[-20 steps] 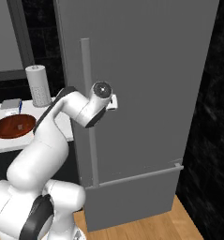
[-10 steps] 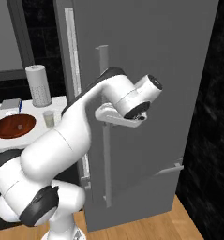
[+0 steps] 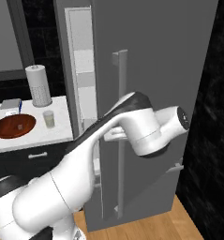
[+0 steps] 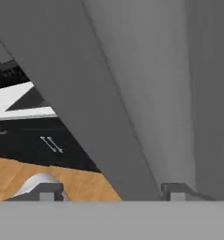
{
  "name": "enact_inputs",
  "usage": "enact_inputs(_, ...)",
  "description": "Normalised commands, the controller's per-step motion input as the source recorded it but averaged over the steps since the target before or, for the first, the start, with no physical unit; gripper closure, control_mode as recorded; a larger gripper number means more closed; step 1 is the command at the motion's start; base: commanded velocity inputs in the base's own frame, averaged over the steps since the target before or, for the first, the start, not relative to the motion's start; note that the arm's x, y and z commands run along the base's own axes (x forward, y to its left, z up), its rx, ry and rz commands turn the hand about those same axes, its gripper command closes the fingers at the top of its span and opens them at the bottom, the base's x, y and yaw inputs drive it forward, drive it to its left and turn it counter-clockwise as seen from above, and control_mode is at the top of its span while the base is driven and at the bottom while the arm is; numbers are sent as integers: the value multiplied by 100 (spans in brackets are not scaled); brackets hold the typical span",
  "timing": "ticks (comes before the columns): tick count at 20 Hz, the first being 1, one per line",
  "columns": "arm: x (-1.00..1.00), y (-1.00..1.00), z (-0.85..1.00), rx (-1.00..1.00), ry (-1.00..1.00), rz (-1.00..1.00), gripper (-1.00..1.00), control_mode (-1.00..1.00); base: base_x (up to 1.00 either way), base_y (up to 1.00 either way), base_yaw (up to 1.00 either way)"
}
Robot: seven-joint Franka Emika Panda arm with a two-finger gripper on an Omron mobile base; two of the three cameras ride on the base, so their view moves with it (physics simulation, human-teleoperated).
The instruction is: Grab a lemon wedge from the fridge and one ice cube from the ice bowl, and put them in the glass of lemonade.
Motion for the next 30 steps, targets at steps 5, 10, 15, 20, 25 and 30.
enact_inputs(5, -67, 0, 45, 0, -25, -1, -100, -100, 0, 0, 0)
enact_inputs(10, -47, 35, 62, -6, -11, -7, -100, -100, 0, 0, 0)
enact_inputs(15, -18, 90, 47, -23, -2, -19, -100, -100, 0, 0, 0)
enact_inputs(20, 52, 89, 1, -44, 21, -36, -100, -100, 0, 0, 0)
enact_inputs(25, 97, 48, 0, -39, 32, -30, -100, -100, 0, 0, 0)
enact_inputs(30, 100, 3, -2, -37, 20, -27, -100, -100, 0, 0, 0)
